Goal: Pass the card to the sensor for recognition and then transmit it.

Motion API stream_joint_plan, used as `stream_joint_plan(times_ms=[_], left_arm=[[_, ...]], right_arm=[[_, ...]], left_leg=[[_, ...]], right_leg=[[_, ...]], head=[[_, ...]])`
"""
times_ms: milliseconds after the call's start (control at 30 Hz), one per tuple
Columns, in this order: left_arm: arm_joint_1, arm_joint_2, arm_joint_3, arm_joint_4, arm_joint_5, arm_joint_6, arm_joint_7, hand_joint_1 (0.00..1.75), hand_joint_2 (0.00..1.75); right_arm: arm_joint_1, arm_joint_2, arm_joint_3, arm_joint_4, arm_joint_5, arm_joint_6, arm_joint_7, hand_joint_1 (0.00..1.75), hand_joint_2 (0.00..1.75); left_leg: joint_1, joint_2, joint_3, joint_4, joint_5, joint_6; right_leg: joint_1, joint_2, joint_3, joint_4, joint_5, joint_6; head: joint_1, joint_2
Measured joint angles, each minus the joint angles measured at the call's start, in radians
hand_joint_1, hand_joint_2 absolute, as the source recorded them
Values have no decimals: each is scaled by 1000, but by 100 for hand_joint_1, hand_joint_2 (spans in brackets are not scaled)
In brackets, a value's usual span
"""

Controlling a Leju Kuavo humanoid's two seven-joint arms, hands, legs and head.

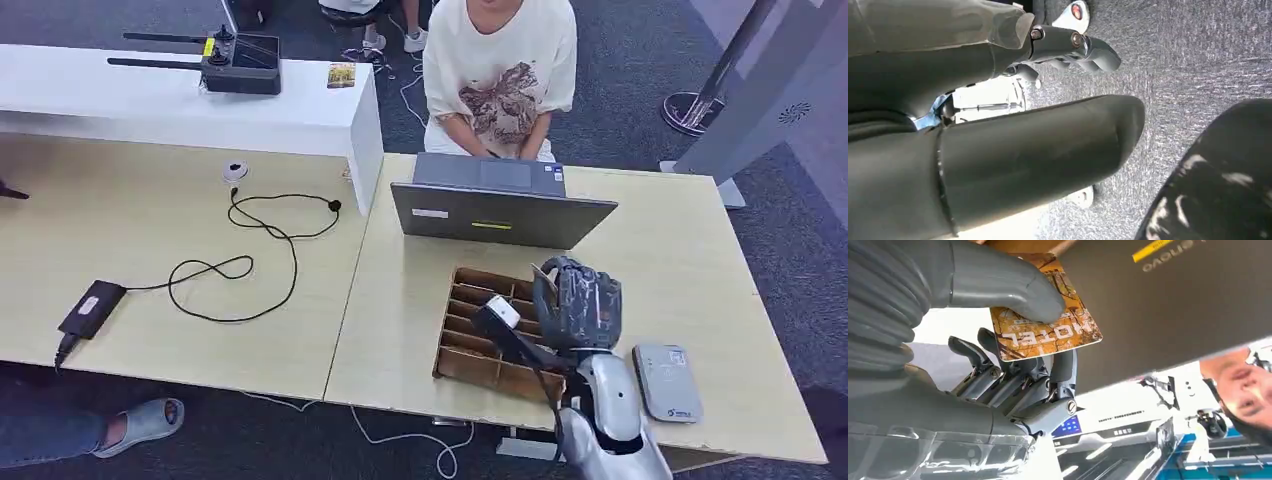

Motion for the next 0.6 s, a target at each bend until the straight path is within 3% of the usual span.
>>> stream_joint_plan(times_ms=[233,600], left_arm=[[0,0,1,0,2,0,5,0,0],[0,0,1,0,2,0,6,0,0]], right_arm=[[2,-21,-7,-58,-95,21,-54,175,175],[3,-36,-12,-86,-134,25,-74,175,175]], left_leg=[[0,0,0,0,0,0],[0,0,0,0,0,0]], right_leg=[[0,0,0,0,0,0],[0,0,0,0,0,0]], head=[[0,0],[0,0]])
